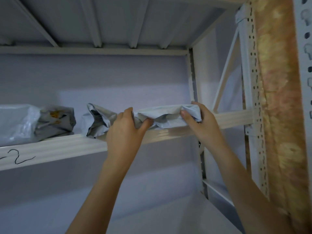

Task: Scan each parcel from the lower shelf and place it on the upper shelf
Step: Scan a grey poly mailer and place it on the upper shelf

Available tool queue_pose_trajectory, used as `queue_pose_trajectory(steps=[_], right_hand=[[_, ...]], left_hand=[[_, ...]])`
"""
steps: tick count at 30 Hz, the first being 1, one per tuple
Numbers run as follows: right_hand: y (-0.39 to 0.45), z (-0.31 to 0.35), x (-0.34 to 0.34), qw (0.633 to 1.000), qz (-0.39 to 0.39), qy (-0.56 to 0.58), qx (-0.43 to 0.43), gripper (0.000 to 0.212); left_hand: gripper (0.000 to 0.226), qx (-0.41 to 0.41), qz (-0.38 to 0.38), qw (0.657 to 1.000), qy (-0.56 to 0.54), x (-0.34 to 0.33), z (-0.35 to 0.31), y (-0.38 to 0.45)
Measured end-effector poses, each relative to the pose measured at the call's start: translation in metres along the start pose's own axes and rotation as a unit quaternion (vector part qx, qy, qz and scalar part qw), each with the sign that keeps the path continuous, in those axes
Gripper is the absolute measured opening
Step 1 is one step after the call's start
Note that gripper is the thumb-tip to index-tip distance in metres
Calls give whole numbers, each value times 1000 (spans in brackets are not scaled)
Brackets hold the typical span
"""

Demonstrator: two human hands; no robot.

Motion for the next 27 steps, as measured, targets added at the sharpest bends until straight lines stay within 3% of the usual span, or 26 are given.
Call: queue_pose_trajectory(steps=[3,6,8,10,13,19,23,27], right_hand=[[-6,10,8,990,-88,-95,63,68],[-35,35,16,918,-206,-210,265,55],[-49,40,5,888,-194,-258,326,53],[-47,38,-11,884,-162,-306,313,56],[-41,25,-33,884,-114,-364,269,59],[-33,7,-54,879,-60,-398,256,60],[-47,10,-46,911,-99,-291,274,58],[-103,2,-56,934,-150,-136,294,36]], left_hand=[[66,-9,-10,997,70,-5,0,-2],[58,-148,-103,976,125,4,-13,-24],[55,-234,-121,950,170,-3,-22,-41],[58,-256,-87,939,214,-19,-22,-44],[61,-221,-43,935,272,-43,-9,-39],[62,-183,-16,937,297,-60,9,-30],[60,-179,-48,948,258,-46,7,-49],[50,-214,-74,946,231,-22,30,-106]])
Point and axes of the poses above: each hand's wrist, its own y-axis towards the middle knuckle, its own x-axis out of the back of the hand, z = x × y, the point moved 6 cm from there along y, towards the middle knuckle, and after that the axes turned 12 degrees about -y, right-handed, at the moved point
